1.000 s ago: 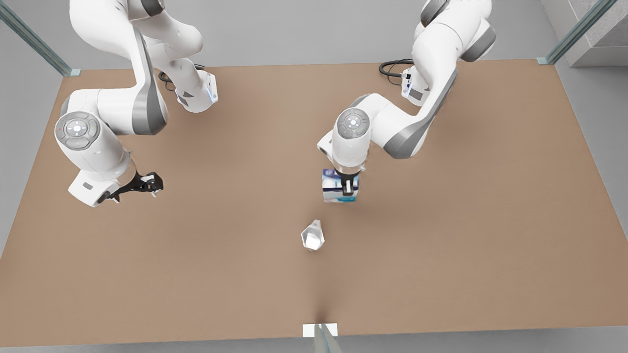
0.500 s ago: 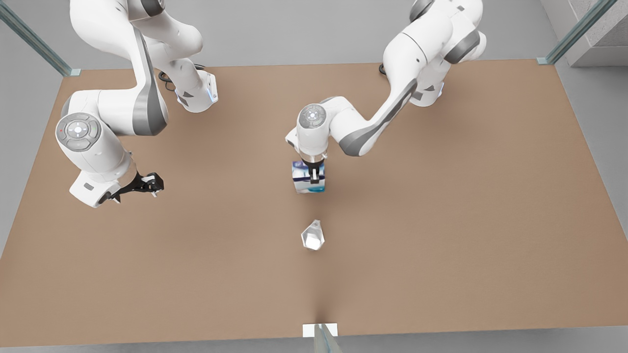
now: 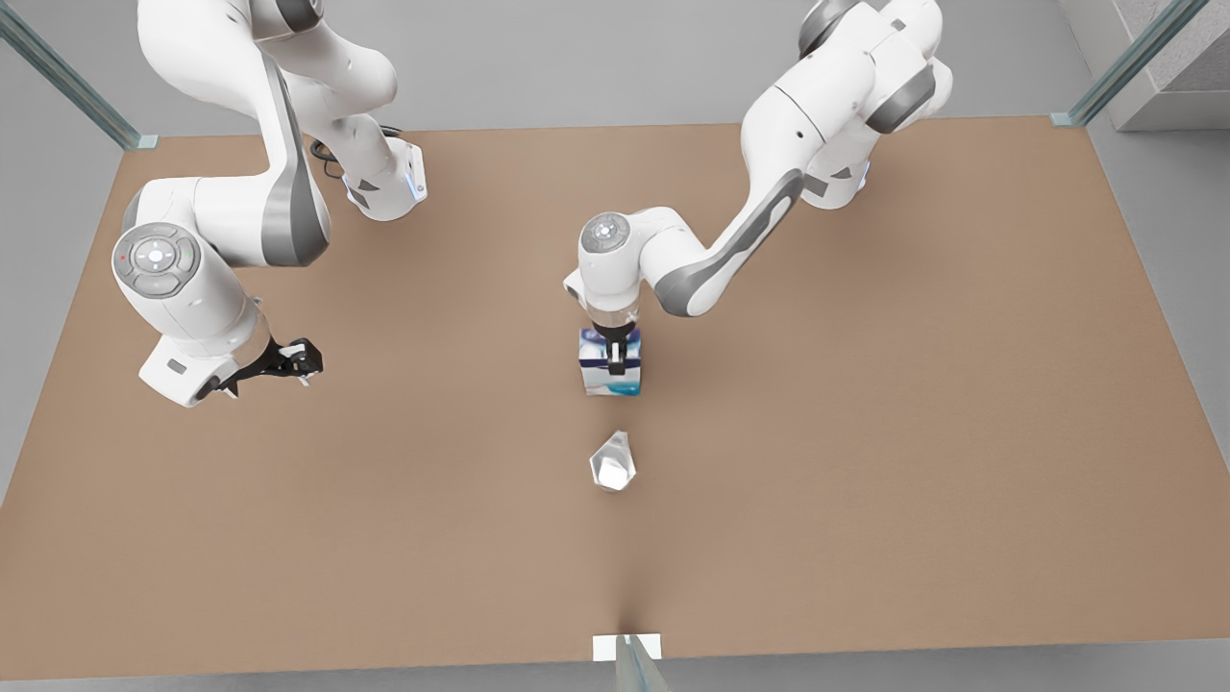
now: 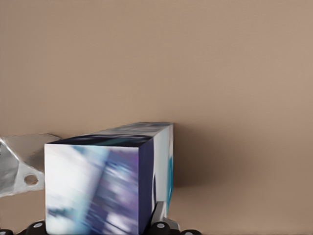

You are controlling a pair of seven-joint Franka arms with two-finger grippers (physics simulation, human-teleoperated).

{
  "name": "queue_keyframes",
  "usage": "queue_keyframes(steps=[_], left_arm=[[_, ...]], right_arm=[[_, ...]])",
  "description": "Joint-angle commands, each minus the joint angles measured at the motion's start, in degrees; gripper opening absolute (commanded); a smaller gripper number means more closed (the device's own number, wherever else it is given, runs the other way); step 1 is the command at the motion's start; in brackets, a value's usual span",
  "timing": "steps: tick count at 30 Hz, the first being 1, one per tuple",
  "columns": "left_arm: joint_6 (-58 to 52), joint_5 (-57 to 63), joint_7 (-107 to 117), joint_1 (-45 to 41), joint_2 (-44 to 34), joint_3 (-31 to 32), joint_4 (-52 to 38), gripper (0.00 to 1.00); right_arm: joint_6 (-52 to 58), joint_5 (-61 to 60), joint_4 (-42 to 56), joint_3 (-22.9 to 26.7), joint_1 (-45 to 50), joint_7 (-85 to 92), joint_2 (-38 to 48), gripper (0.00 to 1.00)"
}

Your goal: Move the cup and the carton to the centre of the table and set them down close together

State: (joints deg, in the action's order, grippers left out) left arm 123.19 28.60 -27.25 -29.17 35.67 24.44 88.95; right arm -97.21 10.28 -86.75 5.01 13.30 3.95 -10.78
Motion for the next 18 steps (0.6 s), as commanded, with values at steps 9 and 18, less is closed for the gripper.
queue_keyframes(steps=[9,18], left_arm=[[0.03,-1.80,0.36,0.26,0.10,0.08,0.09,0.99],[-0.15,-2.50,1.15,0.26,-0.78,0.08,0.35,1.00]], right_arm=[[0.00,-0.09,0.00,0.00,-0.02,0.00,-0.03,1.00],[0.00,-0.09,0.00,0.00,-0.02,0.00,0.06,1.00]])
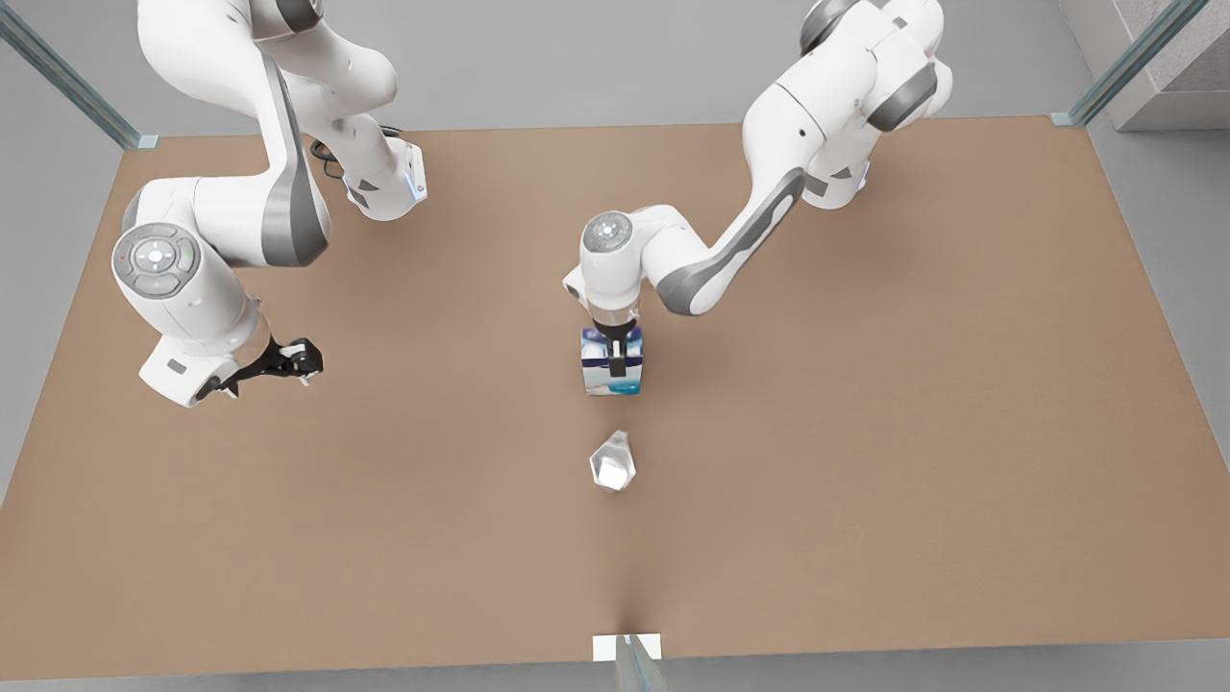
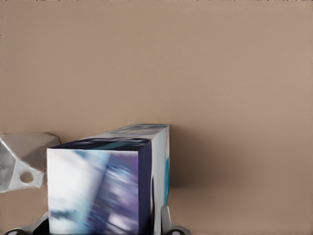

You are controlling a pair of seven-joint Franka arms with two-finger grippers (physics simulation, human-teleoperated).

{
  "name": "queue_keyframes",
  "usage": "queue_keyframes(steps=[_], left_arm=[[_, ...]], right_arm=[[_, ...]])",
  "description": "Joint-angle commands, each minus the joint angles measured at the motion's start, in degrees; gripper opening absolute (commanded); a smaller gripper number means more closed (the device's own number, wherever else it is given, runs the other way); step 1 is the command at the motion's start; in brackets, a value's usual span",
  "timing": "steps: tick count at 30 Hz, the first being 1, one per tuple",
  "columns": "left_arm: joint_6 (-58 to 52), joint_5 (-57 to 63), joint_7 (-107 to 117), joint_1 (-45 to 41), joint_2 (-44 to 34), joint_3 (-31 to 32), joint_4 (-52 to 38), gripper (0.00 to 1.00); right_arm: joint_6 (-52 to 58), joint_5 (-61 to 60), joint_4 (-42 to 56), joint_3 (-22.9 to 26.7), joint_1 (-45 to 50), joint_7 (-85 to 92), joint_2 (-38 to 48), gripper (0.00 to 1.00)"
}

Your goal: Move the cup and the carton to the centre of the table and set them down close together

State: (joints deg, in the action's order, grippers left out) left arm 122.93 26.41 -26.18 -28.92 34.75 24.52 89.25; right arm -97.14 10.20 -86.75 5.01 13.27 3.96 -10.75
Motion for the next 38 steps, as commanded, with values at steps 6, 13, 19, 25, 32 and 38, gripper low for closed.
queue_keyframes(steps=[6,13,19,25,32,38], left_arm=[[-0.59,-1.97,-0.27,0.61,-2.31,0.18,-0.48,1.00],[-8.67,-8.57,-1.06,7.73,-7.94,2.11,-2.68,1.00],[-18.69,-14.72,10.97,25.75,-8.03,1.67,-6.89,1.00],[-21.33,-18.32,34.36,25.40,-17.17,-19.51,-4.00,1.00],[-17.29,-21.22,31.98,34.54,-18.05,-22.59,-0.66,1.00],[-17.90,-21.14,29.44,34.28,-17.70,-22.32,-1.45,1.00]], right_arm=[[0.02,0.00,0.00,0.00,0.00,0.09,0.03,1.00],[0.10,0.00,0.00,0.00,0.00,0.00,0.03,1.00],[0.28,0.00,0.00,0.00,0.00,0.00,0.03,1.00],[0.28,-0.09,0.00,0.00,0.00,0.00,0.03,1.00],[0.28,-0.09,0.00,0.00,0.00,0.00,0.03,1.00],[0.28,-0.09,0.00,0.00,0.00,0.00,0.03,1.00]])
